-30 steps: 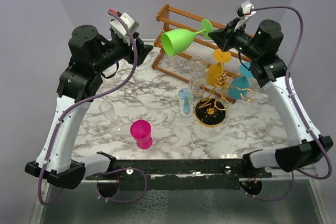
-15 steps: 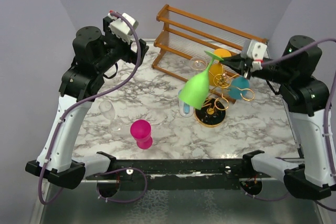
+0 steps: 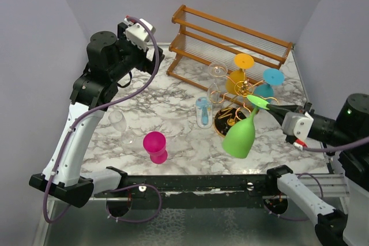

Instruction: Place the wine glass upside down on the wine glass rack

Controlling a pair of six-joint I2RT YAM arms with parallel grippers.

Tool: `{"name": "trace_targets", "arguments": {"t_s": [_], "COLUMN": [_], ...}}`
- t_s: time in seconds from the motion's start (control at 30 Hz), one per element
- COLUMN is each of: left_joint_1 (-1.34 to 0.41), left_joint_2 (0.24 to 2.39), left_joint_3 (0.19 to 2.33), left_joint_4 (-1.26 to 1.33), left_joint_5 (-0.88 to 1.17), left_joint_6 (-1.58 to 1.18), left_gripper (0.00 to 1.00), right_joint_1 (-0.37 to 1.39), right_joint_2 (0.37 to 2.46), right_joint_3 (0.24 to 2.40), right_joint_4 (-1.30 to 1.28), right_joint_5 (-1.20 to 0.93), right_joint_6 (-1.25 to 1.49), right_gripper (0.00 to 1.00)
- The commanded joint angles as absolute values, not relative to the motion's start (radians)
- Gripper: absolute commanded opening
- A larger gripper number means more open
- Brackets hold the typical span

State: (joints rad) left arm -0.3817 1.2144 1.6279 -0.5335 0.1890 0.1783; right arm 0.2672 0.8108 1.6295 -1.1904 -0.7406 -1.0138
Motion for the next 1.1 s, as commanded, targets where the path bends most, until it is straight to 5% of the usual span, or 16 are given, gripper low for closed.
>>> {"name": "trace_targets", "arguments": {"t_s": [0.0, 0.57, 1.07], "left_joint_1": [-0.376, -0.358, -0.358], "left_joint_2": [1.21, 1.227, 1.233], "left_joint_3": [1.619, 1.605, 1.607], "left_joint_4": [-0.51, -0.503, -0.504], "left_joint_5": [0.173, 0.218, 0.246], "left_joint_6": [0.194, 0.199, 0.204], "left_gripper": [0.95, 0.94, 0.95], "right_joint_1": [0.235, 0.232, 0.287], "right_joint_2": [0.724, 0.68, 0.795], "right_joint_3": [1.586, 1.381, 1.381], "right_joint_4": [-1.304, -1.206, -1.114], "right_joint_5": [-0.621, -0.305, -0.271], "right_joint_6": [-1.077, -1.092, -1.127], "right_gripper": [0.01, 0.01, 0.01]}}
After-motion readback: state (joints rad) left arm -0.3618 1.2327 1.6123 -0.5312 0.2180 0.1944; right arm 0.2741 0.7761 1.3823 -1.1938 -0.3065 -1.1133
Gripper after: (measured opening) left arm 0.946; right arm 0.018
